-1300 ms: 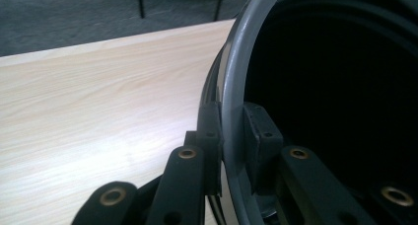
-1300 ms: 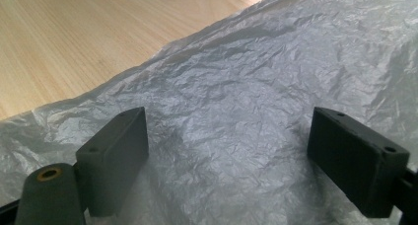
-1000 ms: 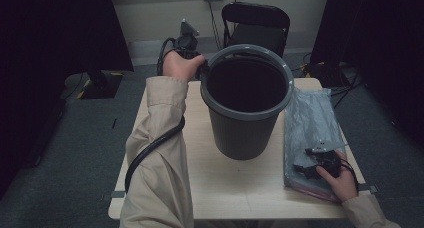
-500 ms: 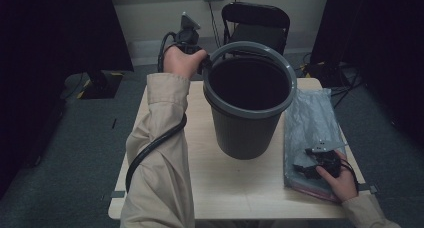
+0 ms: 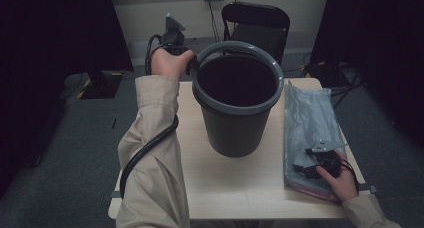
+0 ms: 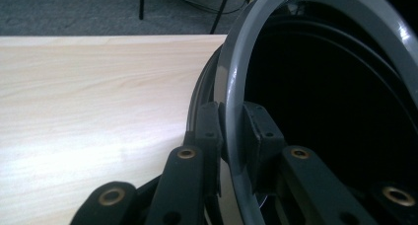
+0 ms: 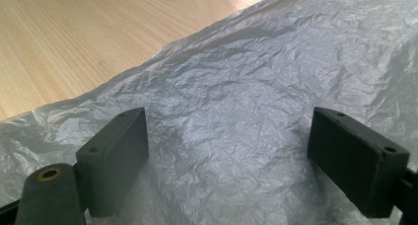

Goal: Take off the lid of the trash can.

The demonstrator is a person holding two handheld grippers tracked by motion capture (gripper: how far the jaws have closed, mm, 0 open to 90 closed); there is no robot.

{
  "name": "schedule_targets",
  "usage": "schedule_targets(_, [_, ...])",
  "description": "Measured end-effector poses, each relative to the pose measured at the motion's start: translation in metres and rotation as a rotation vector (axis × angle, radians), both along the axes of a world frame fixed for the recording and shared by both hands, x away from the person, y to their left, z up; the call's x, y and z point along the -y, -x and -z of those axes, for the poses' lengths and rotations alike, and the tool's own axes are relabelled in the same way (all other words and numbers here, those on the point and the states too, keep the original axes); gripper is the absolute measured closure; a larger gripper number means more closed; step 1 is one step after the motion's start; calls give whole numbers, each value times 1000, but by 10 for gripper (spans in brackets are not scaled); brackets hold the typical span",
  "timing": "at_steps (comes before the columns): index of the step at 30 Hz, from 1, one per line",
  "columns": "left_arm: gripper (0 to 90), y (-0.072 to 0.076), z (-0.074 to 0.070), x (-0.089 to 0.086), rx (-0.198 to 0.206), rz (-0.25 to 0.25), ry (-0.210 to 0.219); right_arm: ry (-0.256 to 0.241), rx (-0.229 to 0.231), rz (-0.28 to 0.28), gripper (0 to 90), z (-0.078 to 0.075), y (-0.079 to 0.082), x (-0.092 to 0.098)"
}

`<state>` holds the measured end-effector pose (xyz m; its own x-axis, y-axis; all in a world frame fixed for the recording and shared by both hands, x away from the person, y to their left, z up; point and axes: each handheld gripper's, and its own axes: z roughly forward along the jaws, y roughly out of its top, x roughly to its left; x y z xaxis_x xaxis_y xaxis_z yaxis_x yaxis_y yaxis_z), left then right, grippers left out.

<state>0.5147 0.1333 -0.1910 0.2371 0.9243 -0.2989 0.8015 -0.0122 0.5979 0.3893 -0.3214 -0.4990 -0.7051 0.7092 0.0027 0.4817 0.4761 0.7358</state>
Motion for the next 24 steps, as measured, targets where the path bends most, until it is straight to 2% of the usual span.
schedule_targets(5, [784,8,-3,-8,8,-8,-15,0,0,-1,150,0,0,0])
schedule_targets(7, [786,10,-5,-8,6,5,17,0,0,0,150,0,0,0])
schedule_targets(12, [788,10,-6,-1,9,27,31,0,1,0,150,0,0,0])
schedule_targets(16, [788,11,-5,-5,1,13,-2,2,3,-2,150,0,0,0])
schedule_targets(17, [787,12,-3,-12,-6,-5,-21,2,3,-2,150,0,0,0])
schedule_targets(18, [787,12,-3,-12,-6,-5,-21,2,3,-2,150,0,0,0])
schedule_targets(21, [786,12,1,-28,-16,-50,-44,1,2,-1,150,0,0,0])
schedule_targets(24, [786,11,6,-35,-32,-61,-60,1,1,-1,150,0,0,0])
